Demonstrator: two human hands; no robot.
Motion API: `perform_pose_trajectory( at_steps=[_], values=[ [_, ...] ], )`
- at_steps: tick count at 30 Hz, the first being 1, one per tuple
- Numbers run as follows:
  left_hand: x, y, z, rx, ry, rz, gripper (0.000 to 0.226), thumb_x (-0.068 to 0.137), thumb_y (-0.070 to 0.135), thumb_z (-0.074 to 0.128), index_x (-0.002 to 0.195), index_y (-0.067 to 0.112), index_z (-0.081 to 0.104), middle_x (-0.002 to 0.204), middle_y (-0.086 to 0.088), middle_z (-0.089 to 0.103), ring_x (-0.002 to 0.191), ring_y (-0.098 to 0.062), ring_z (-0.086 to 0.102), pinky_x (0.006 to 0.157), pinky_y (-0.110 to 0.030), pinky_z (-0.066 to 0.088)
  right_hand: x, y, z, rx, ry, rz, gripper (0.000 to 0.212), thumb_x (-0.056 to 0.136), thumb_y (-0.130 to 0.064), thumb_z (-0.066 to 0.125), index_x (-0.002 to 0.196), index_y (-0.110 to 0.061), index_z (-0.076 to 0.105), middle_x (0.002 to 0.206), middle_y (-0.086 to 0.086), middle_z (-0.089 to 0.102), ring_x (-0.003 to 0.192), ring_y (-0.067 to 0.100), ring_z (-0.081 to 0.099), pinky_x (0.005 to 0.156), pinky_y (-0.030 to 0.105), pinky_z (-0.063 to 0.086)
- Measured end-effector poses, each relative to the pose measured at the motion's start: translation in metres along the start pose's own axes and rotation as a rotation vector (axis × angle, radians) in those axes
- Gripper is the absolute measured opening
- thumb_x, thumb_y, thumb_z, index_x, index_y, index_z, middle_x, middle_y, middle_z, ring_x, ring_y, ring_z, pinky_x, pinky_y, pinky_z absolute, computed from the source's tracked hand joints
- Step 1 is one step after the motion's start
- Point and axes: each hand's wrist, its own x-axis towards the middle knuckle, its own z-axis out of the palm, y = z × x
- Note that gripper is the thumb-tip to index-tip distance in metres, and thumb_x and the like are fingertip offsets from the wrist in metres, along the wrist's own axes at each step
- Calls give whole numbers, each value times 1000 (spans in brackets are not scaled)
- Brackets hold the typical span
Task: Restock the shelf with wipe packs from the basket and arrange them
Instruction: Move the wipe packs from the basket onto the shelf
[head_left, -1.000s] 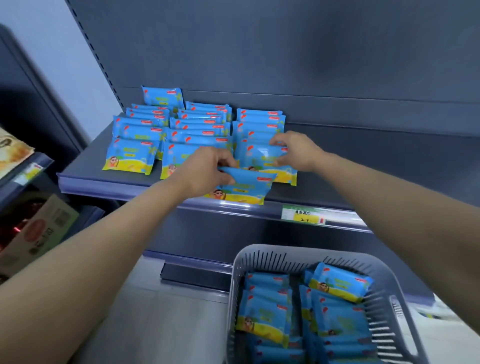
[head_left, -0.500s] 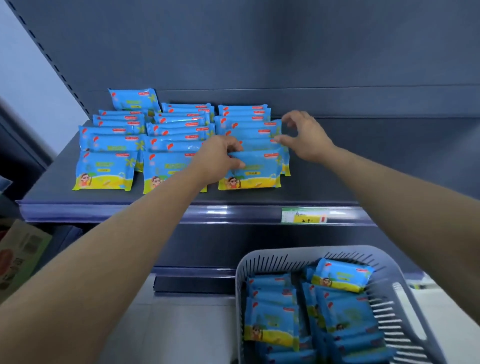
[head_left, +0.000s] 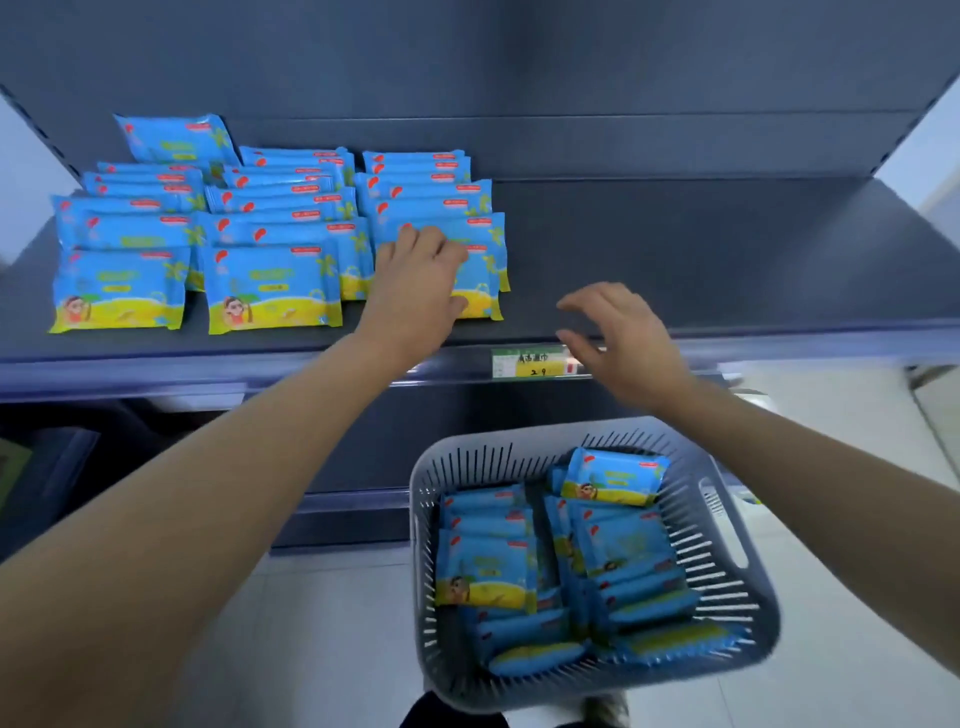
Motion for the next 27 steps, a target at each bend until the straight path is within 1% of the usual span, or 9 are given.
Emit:
perform_pose_trajectory(
  at_steps=[5,10,12,14,16,19,23,25,27],
  values=[
    [-45,56,18,-130,-49,78,38,81,21,66,117,11,57,116,-9,52,110,-29,43,90,-36,28,-53,28,15,-4,-156,-70,21,82,-8,67,101,1,66,98,17,66,93,36,60,82,46,49],
    [-81,105,57,-162,-182,-25,38,85,25,63,120,14,56,124,-7,51,118,-26,40,95,-34,24,-101,53,27,-59,-256,-215,21,78,-7,70,98,-1,67,91,15,68,81,35,64,69,42,50],
    [-96,121,73,-155,-215,-87,39,85,25,63,122,15,55,124,-6,50,119,-26,41,95,-33,24,-117,65,37,-99,-370,-210,32,81,-14,68,111,-3,63,108,16,64,96,35,61,80,42,49],
    [-113,132,87,-157,-234,-159,39,85,24,64,122,15,55,122,-6,51,116,-26,42,94,-33,24,-129,79,51,-177,-571,-133,45,89,-24,57,131,-9,48,134,14,49,121,32,48,99,40,38],
    [-133,139,98,-153,-259,-227,38,84,24,65,120,14,56,120,-7,52,116,-27,43,93,-33,24,-135,89,63,-248,-699,-67,52,91,-25,53,138,-10,37,143,15,38,128,33,39,104,41,31],
    [-161,142,108,-115,-305,-310,39,83,25,65,119,14,56,118,-7,53,116,-27,44,92,-34,26,-141,94,78,-345,-769,-39,57,88,-20,55,138,-5,31,140,18,37,127,37,38,105,45,31],
    [-183,135,115,-72,-387,-386,46,81,23,65,124,14,51,126,-8,48,121,-29,40,94,-37,29,-146,95,95,-337,-804,88,69,88,-19,58,143,-3,21,141,16,34,129,35,35,106,45,30],
    [-191,127,119,-27,-461,-405,51,83,22,63,130,14,45,131,-8,43,125,-28,36,96,-37,29,-147,93,102,-358,-773,99,66,87,-16,58,141,-3,24,137,16,37,126,34,38,103,44,33],
    [-197,118,125,38,-550,-409,57,84,22,62,136,15,39,135,-9,39,127,-28,34,100,-39,29,-147,93,108,-392,-753,88,54,84,-7,57,133,-2,35,130,16,41,120,33,41,99,44,36]
  ],
)
